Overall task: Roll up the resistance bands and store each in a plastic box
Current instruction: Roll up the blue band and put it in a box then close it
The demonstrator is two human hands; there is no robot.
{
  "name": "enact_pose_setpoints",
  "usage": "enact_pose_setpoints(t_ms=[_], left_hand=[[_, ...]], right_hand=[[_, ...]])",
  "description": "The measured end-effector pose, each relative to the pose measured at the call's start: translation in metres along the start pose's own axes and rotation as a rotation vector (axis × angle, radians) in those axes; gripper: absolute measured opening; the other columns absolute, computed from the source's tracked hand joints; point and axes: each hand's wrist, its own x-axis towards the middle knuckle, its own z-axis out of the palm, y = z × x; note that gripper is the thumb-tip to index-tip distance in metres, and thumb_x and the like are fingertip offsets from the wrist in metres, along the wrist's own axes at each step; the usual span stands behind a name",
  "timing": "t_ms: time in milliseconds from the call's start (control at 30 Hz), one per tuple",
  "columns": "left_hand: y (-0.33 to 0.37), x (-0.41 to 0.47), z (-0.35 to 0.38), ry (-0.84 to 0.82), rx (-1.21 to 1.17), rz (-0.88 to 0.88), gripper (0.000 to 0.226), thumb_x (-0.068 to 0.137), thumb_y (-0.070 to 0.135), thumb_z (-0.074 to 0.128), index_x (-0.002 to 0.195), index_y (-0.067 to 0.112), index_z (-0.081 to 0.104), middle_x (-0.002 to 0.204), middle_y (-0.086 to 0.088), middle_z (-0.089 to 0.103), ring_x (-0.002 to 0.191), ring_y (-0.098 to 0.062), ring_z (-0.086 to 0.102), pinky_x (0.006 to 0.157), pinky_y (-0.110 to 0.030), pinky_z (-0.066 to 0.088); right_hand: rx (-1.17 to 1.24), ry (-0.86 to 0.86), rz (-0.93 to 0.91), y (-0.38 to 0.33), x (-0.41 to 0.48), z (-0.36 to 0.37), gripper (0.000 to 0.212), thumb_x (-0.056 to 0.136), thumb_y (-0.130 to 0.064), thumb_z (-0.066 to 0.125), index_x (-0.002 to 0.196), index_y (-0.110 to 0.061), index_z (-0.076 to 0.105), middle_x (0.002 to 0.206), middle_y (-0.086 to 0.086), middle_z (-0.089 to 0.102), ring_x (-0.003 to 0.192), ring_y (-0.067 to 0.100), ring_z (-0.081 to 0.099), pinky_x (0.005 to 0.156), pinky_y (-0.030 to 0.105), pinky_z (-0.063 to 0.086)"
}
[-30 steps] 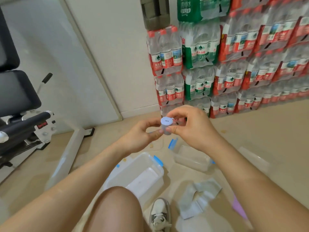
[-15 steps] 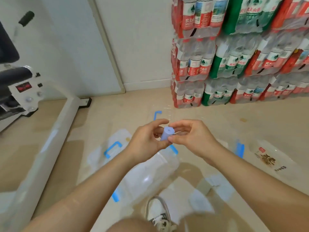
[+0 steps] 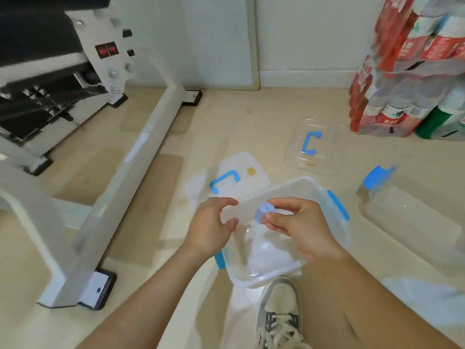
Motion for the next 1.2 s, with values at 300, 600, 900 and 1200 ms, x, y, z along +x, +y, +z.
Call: enact_pose_setpoints(t_ms=[300,600,900,1200], left_hand=[[-0.035,-0.014,0.024,-0.178,-0.035,-0.269,0.065,0.081,0.008,0.063,0.140,0.020,0.041,0.137,-0.005,0.045,0.111,-0.024,0.058,0.098,-0.030,0.044],[-0.035,0.039,0.031,-0.142,-0.195,-0.208,0.052,0.082,0.014,0.061,0.127,0.036,0.049,0.114,0.004,0.049,0.087,-0.008,0.057,0.074,-0.022,0.045],[-0.047,0.051,0.047,-0.089,-0.524,-0.288,0.045,0.082,0.010,0.059,0.118,0.037,0.055,0.112,0.013,0.062,0.088,-0.016,0.065,0.083,-0.030,0.055],[-0.051,0.052,0.050,-0.087,-0.546,-0.295,0.044,0.083,0.013,0.061,0.118,0.038,0.056,0.110,0.013,0.062,0.081,-0.012,0.060,0.077,-0.022,0.054]], right_hand=[[-0.134,0.035,0.012,0.010,-0.011,-0.008,0.020,0.071,0.007,0.072,0.086,-0.007,0.072,0.092,0.006,0.074,0.076,0.028,0.072,0.079,0.036,0.059],[-0.048,0.074,0.169,0.031,0.066,-0.004,0.028,0.074,0.017,0.065,0.094,-0.002,0.067,0.097,0.015,0.068,0.082,0.033,0.069,0.074,0.030,0.060],[0.167,0.072,0.529,0.100,0.122,0.029,0.025,0.081,-0.002,0.058,0.102,0.008,0.065,0.097,0.017,0.069,0.088,0.034,0.070,0.083,0.034,0.058],[0.105,0.062,0.492,0.118,0.123,0.038,0.015,0.080,0.005,0.059,0.091,0.002,0.069,0.090,0.016,0.068,0.080,0.026,0.067,0.082,0.030,0.057]])
